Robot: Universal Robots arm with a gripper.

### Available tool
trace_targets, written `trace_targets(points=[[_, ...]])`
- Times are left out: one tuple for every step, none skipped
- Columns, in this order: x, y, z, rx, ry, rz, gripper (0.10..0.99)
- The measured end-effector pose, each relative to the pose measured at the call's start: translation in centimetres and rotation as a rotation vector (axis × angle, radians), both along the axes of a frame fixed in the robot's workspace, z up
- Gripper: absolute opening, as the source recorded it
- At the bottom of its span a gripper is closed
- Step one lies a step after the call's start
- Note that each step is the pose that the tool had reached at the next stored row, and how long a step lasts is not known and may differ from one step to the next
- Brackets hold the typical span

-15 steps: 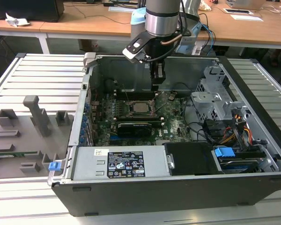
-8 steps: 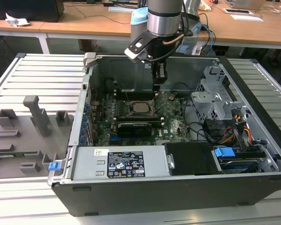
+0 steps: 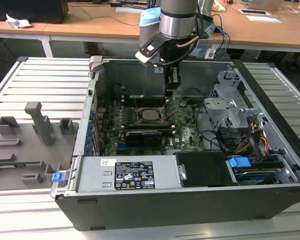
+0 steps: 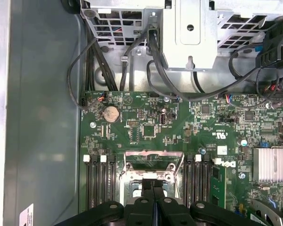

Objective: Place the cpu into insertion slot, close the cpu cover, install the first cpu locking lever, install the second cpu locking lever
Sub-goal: 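Close the cpu cover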

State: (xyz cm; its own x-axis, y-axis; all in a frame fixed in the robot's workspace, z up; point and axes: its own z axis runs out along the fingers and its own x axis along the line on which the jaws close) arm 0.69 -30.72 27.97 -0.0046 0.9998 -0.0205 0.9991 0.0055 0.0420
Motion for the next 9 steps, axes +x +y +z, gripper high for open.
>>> trace_targets(points=[[0.09, 0.01, 0.0, 0.0, 0.0, 0.0, 0.106], [0.17, 0.02, 0.0, -0.001, 0.0001, 0.0, 0.106], [0.23, 0.03, 0.0, -0.001, 0.0001, 0.0, 0.106], [0.33, 0.04, 0.0, -0.001, 0.0002, 0.0, 0.106], [0.43, 0.05, 0.0, -0.002, 0.0003, 0.0, 0.106], [0.52, 0.07, 0.0, -0.002, 0.0003, 0.0, 0.106], [0.57, 0.08, 0.0, -0.002, 0.0003, 0.0, 0.106], [0.62, 0.1, 0.0, -0.003, 0.0004, 0.0, 0.106], [0.65, 0.12, 0.0, -0.003, 0.0003, 0.0, 0.106]])
